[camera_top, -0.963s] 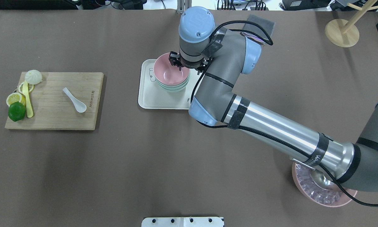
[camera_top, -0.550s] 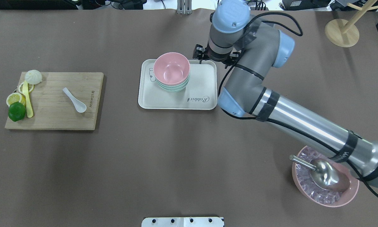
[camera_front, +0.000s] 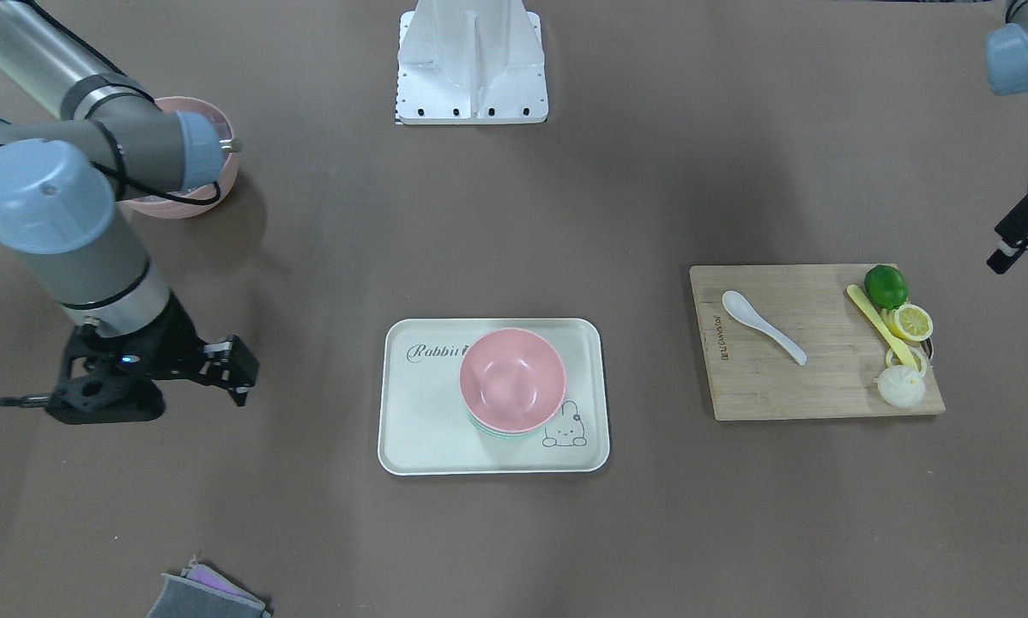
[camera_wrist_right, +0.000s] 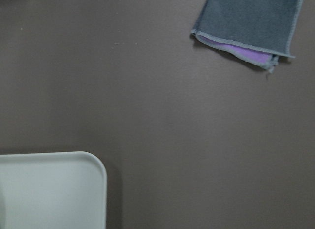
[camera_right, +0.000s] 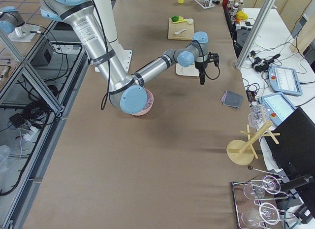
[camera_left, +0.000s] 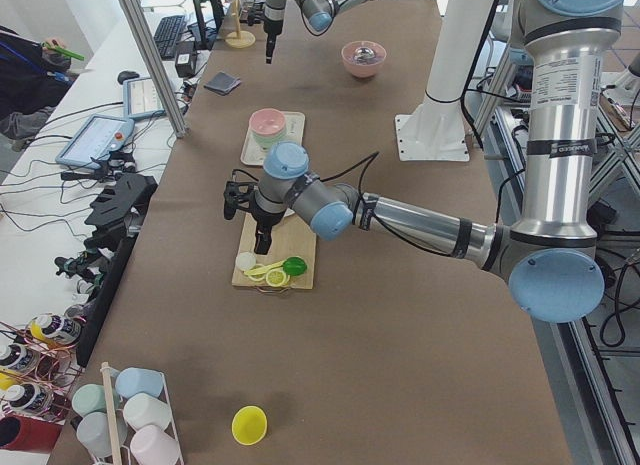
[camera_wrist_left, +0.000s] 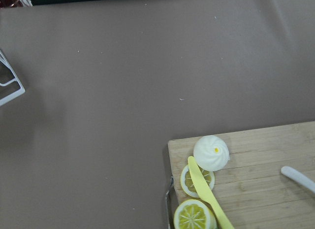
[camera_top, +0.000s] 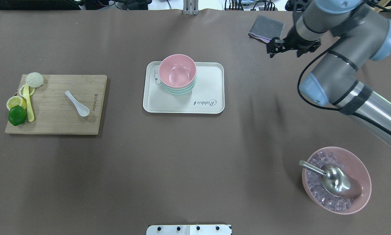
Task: Stack pink bowl on green and place spoon
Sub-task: 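Withdraw the right arm to rest while the left arm reaches toward the cutting board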
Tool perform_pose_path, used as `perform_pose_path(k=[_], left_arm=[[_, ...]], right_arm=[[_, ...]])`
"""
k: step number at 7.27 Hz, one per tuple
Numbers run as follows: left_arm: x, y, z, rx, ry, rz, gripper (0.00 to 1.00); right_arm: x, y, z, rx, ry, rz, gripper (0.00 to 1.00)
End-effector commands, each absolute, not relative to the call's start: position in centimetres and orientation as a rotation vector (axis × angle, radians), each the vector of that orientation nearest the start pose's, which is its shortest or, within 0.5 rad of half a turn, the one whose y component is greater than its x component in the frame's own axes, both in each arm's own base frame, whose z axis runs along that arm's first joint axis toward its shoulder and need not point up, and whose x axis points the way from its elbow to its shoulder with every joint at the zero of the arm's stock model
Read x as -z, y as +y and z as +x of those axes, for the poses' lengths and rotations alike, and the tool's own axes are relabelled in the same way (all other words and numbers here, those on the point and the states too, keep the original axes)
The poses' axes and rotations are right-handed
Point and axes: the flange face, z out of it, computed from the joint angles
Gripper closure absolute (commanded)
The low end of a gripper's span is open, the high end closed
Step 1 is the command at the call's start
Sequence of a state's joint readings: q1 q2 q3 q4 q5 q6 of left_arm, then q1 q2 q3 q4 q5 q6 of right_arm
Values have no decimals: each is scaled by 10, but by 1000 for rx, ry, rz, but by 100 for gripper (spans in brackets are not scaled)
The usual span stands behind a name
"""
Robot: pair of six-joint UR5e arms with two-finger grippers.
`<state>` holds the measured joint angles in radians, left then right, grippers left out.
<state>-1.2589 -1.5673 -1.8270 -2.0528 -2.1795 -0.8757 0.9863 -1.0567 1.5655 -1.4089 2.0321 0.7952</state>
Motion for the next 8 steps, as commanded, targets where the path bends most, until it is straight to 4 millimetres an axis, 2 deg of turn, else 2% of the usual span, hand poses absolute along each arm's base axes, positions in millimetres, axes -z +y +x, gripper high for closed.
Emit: perform_pose_path(k=[1,2,3,4,5,6,7,8], left_arm=[[-452,-513,169,484,872,213,2],[-444,-511,207,540,855,178,2],[-439,-507,245,579,810,171,2],[-450,-497,276,592,765,175,2],[-457,-497,297,622,749,163,2],[-461,-497,322,646,726,176,2],[-458,-502,342,668,725,171,3],[-445,-514,366,703,740,170,6]], right_arm=[[-431,-622,-187,33,-742,217,0],[-459,-606,-138,-20,-742,201,0],[-501,-582,-99,-54,-792,127,0],[-530,-565,-64,1,-766,156,0],[-557,-552,-40,91,-738,173,0],[-577,-539,-18,103,-726,173,0],[-594,-526,-2,118,-717,171,0],[-608,-515,13,138,-713,173,0]])
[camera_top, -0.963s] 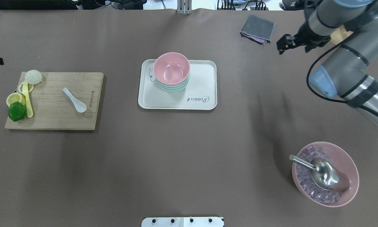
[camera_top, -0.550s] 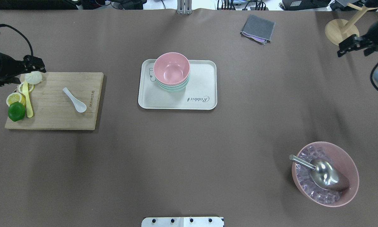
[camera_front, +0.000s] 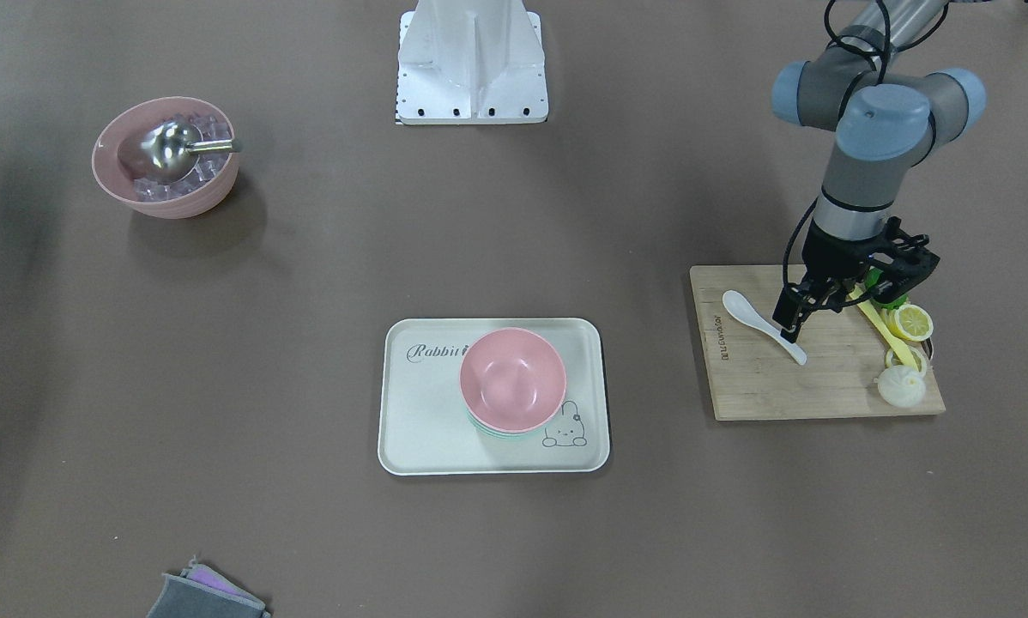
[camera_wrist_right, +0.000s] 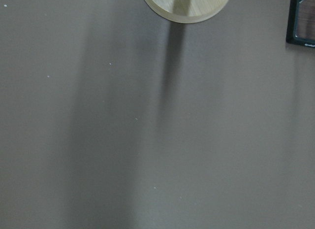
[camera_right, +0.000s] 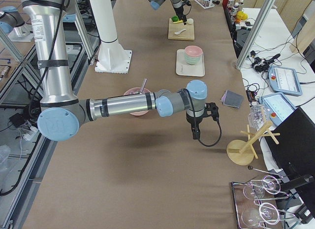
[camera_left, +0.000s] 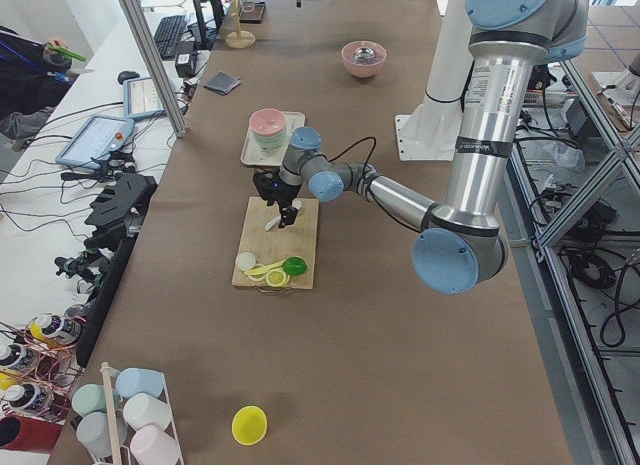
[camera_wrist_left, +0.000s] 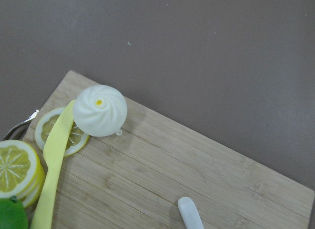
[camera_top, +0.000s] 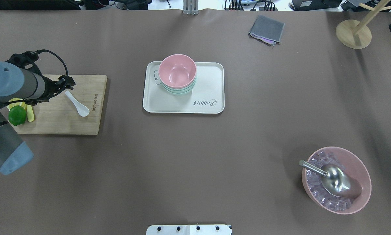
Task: Stack pink bowl on green and place spoon
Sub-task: 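Lower the left gripper onto the white spoon and close on its handle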
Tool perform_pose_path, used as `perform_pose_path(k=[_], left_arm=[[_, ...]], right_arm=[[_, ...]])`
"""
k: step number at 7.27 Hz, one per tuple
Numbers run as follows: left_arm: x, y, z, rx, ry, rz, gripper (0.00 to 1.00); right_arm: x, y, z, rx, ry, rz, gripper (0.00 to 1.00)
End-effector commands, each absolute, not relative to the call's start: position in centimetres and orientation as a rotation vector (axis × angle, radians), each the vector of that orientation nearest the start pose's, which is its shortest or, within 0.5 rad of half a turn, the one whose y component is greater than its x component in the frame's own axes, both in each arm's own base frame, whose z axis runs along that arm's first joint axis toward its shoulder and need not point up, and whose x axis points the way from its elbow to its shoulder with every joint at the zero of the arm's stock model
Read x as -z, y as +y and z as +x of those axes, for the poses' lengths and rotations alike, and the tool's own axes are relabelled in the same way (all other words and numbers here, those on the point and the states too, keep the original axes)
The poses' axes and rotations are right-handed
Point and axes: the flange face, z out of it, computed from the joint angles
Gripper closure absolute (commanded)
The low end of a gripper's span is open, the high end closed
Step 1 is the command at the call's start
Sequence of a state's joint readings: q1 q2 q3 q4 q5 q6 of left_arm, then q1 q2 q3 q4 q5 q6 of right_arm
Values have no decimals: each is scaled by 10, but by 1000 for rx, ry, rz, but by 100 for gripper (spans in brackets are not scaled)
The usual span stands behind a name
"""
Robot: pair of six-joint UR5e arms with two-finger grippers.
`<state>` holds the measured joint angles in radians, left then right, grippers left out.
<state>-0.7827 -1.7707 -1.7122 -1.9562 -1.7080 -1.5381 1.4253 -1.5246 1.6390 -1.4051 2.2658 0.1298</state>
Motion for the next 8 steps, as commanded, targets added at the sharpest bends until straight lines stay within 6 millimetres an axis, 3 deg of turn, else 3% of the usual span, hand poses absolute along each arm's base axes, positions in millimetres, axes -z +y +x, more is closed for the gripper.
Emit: perform_pose_path(k=[1,2,7,8], left_arm=[[-450,-521,376,712,717,188,17],[-451,-522,376,714,713,193,28],[-463,-515,375,703,696,188,31],[-463,-514,375,702,696,188,38]], right_arm=[[-610,-513,20,131,-712,175,0],[-607,-515,20,130,-709,175,0],[-603,-517,20,132,-705,181,0],[-603,-517,20,132,-703,182,0]])
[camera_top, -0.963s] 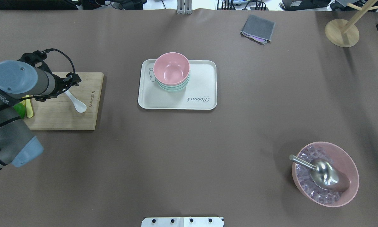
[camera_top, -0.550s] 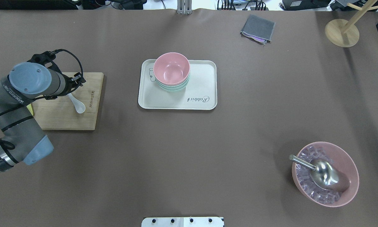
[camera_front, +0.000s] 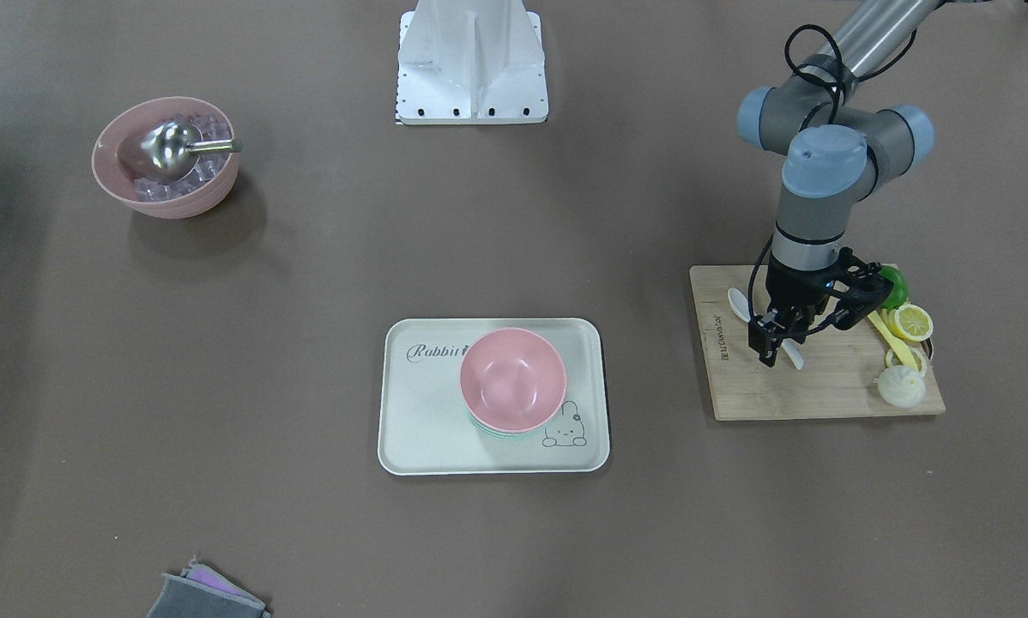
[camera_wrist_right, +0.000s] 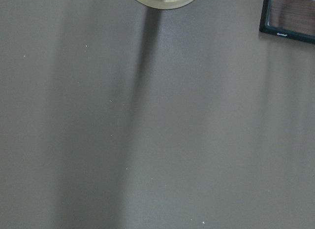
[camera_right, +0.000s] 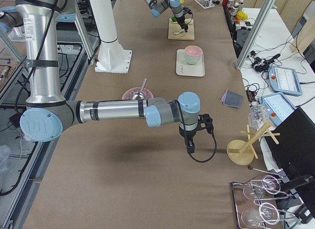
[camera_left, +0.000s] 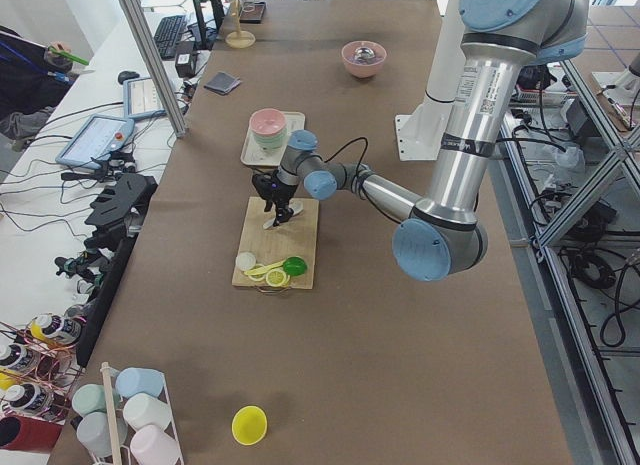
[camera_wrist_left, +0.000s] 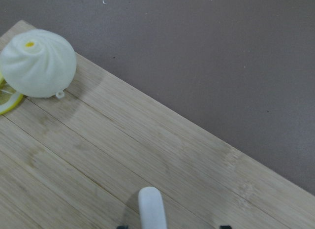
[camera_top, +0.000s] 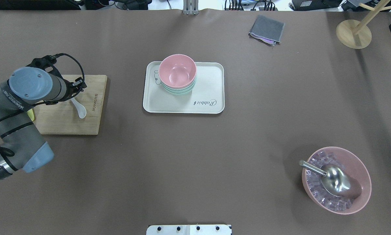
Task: Stack pink bowl on green and place spoon
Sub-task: 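Lower the left gripper onto the white spoon and close on its handle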
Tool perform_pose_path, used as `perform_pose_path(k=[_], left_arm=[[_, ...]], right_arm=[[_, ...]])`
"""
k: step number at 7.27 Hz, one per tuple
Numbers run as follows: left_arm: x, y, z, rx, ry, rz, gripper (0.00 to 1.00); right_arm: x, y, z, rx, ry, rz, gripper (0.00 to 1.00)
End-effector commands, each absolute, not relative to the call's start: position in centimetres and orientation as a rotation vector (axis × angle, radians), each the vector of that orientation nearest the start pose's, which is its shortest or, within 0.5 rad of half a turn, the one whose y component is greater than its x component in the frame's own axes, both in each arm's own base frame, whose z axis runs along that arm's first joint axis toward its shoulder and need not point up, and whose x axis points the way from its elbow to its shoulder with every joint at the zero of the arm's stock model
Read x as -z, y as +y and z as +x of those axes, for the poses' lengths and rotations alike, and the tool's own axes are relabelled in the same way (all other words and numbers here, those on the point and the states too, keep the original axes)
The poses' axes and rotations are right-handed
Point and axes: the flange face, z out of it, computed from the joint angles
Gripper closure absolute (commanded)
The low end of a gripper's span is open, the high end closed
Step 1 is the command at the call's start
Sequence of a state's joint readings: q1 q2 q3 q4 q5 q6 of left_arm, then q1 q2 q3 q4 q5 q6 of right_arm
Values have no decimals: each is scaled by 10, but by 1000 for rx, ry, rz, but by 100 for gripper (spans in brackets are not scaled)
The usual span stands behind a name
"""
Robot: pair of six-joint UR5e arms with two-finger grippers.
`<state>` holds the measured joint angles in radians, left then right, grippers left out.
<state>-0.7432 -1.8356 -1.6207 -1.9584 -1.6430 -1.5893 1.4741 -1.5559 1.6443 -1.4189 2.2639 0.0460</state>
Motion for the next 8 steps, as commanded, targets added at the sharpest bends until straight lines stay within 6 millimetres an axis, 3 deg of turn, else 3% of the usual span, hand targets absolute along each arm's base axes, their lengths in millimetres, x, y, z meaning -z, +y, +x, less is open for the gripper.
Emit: perform_pose_path(k=[1,2,3,6,8], left_arm=[[-463,-511,379,694,698,185,48],[-463,-509,382,688,698,183,64],[-462,-509,383,687,700,183,72],[-457,-508,382,685,711,189,90],[-429,-507,380,675,758,201,93]], right_arm=[[-603,-517,20,132,-703,182,0],[-603,-517,20,132,-704,183,0],[-603,-517,20,132,-704,183,0],[-605,-515,20,131,-703,180,0],[-610,-513,20,128,-704,170,0]])
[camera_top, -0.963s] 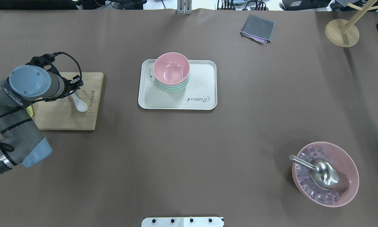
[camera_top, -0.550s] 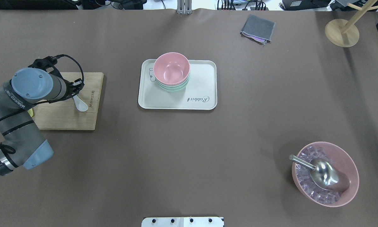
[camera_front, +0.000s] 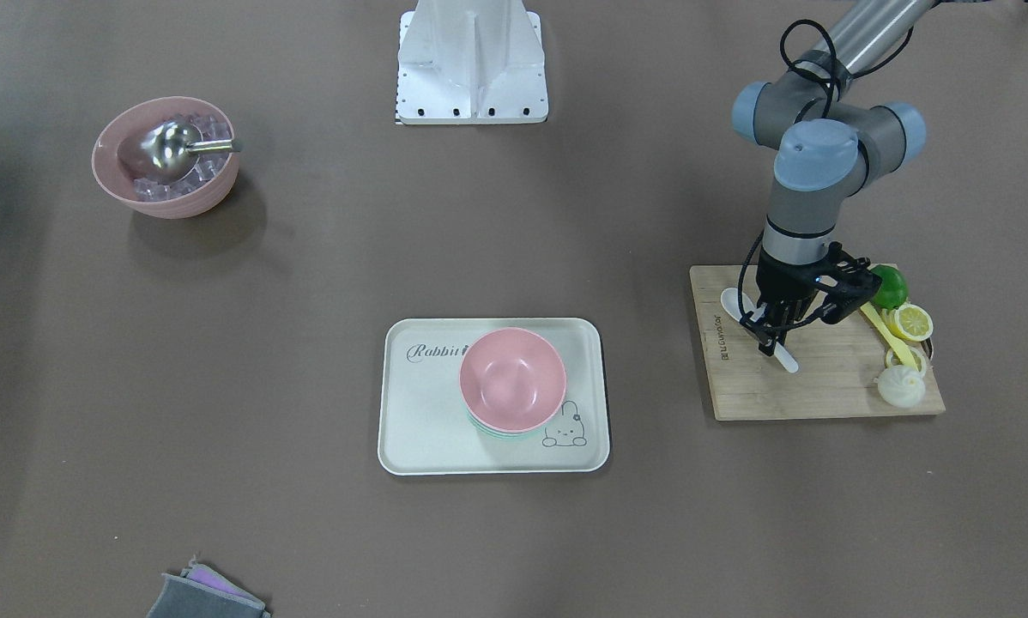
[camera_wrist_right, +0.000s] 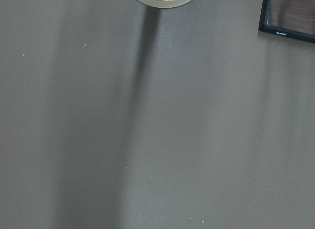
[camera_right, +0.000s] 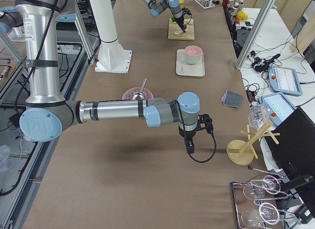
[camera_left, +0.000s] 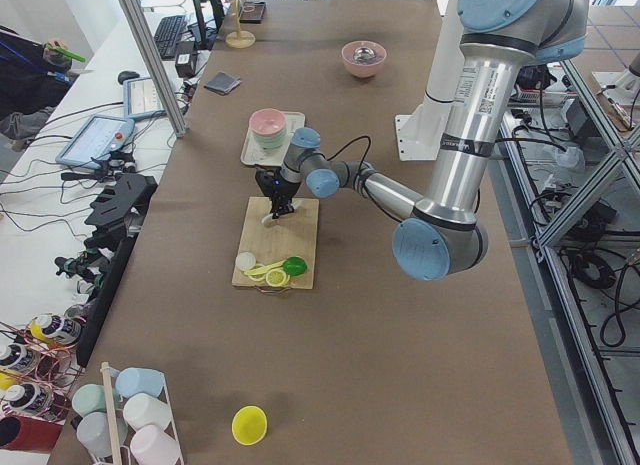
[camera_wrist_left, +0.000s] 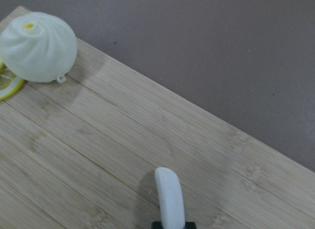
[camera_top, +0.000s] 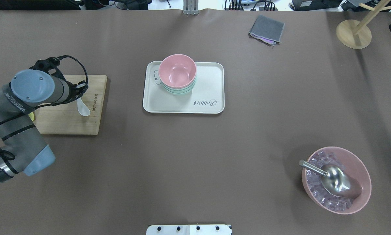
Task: Stack pink bowl on green and place spoon
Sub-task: 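Lift the white spoon with the left gripper and carry it to the pink bowl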
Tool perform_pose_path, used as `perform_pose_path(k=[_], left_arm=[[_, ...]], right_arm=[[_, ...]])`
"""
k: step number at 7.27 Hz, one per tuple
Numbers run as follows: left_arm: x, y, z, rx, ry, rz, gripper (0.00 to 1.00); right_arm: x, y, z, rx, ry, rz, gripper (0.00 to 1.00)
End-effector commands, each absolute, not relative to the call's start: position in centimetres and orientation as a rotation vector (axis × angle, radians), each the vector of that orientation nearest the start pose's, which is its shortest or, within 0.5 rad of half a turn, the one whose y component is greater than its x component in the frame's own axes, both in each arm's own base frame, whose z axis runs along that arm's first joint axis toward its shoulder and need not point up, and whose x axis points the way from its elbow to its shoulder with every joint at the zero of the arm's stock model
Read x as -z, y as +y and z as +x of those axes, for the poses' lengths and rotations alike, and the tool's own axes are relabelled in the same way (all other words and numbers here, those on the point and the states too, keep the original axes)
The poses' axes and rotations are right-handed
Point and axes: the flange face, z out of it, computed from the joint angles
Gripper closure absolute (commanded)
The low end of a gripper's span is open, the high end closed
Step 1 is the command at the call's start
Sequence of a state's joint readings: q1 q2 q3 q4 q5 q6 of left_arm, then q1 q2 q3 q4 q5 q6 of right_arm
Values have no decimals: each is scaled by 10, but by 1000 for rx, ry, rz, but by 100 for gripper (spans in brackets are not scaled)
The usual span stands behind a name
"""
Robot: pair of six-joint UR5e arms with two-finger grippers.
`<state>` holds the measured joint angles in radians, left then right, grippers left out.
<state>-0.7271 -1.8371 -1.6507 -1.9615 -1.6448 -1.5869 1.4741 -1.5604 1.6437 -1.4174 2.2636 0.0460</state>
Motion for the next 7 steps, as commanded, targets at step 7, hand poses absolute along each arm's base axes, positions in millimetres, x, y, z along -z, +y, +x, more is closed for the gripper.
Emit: perform_pose_path(k=[7], left_arm=[[-165,-607,500,933,849,180,93]], right_arm=[[-657,-466,43,101,-690,115,0]])
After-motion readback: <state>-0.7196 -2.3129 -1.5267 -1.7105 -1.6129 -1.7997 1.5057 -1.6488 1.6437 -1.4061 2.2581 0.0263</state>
